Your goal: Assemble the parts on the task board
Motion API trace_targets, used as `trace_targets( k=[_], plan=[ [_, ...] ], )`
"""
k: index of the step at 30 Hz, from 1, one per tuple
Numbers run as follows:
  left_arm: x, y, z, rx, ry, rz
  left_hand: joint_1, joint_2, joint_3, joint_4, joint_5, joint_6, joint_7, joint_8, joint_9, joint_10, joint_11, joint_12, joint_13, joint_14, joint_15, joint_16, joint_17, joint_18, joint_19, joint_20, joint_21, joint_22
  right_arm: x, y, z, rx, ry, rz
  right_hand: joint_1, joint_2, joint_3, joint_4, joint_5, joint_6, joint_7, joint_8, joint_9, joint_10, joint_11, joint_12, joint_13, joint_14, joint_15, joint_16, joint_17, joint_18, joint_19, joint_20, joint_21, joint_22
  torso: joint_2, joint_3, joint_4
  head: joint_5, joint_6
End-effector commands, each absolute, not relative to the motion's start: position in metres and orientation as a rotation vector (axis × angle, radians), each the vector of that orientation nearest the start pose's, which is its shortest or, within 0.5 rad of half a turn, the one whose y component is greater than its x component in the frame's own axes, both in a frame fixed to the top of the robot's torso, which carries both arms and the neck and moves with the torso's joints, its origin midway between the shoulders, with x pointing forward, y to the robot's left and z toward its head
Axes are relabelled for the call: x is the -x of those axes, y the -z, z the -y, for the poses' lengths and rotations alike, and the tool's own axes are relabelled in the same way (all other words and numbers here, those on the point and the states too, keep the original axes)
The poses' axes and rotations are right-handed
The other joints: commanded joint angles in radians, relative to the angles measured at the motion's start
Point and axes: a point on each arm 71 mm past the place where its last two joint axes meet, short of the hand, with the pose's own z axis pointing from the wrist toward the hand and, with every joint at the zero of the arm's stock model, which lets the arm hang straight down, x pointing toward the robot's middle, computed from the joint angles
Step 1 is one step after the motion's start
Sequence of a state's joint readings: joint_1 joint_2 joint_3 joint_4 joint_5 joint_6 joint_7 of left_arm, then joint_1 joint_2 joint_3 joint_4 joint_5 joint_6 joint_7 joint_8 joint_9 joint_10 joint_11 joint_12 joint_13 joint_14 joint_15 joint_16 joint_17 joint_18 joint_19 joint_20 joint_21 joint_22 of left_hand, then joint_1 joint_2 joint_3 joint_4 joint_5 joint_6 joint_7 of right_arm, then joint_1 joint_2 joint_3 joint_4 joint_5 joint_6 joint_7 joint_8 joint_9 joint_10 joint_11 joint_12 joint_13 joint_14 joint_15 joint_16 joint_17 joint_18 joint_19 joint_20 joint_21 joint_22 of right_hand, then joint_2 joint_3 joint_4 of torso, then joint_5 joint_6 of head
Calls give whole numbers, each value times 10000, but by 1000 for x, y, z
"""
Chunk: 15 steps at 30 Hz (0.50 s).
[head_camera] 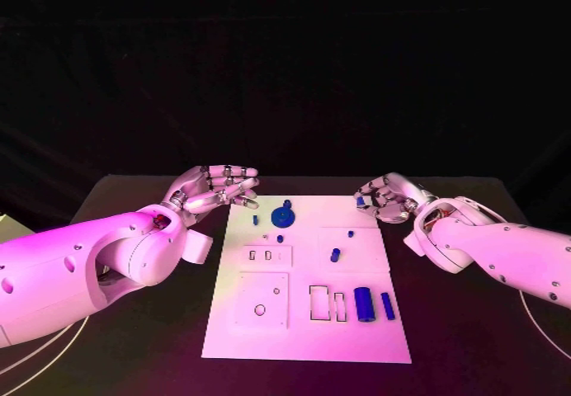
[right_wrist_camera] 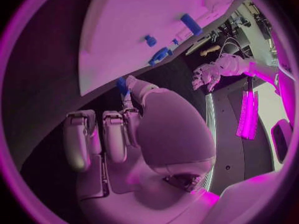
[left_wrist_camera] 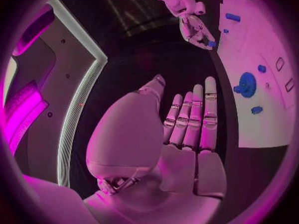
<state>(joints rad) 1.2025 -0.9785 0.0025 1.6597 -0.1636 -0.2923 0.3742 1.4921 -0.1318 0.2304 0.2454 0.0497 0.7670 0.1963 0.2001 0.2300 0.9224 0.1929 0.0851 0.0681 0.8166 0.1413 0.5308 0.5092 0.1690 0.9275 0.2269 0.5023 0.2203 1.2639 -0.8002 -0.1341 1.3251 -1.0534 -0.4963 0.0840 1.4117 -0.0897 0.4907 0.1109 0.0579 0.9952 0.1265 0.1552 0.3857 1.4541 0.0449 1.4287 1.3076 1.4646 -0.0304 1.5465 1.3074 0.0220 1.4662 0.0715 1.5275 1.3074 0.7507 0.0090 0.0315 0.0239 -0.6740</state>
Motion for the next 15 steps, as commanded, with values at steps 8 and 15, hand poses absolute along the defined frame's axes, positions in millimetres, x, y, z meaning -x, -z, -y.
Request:
trace_targets(
  k=[8,15],
  plan=[
    [-466,148,-228,9209,15697,-14343,60,12,-7,-24,-8,17,417,43,1,-53,17,-65,-17,-83,-9,42,16,111,-35,10,33,5,-497,166,182,-1743,-8585,-15403,-88,82,109,-33,21,-15,79,108,114,-12,54,-29,1475,970,69,77,2243,-112,872,58,48,2296,-107,-100,12,50,-71],
    [-468,149,-229,9261,15669,-14338,60,12,-7,-24,-8,17,417,43,1,-53,17,-65,-17,-83,-9,42,16,111,-35,10,33,5,-476,166,133,-1317,-9642,-15570,-229,-20,168,-94,13,-94,115,127,129,-15,86,-32,1475,976,97,88,2269,-111,871,84,43,2293,-171,-133,13,204,-127]
  ],
)
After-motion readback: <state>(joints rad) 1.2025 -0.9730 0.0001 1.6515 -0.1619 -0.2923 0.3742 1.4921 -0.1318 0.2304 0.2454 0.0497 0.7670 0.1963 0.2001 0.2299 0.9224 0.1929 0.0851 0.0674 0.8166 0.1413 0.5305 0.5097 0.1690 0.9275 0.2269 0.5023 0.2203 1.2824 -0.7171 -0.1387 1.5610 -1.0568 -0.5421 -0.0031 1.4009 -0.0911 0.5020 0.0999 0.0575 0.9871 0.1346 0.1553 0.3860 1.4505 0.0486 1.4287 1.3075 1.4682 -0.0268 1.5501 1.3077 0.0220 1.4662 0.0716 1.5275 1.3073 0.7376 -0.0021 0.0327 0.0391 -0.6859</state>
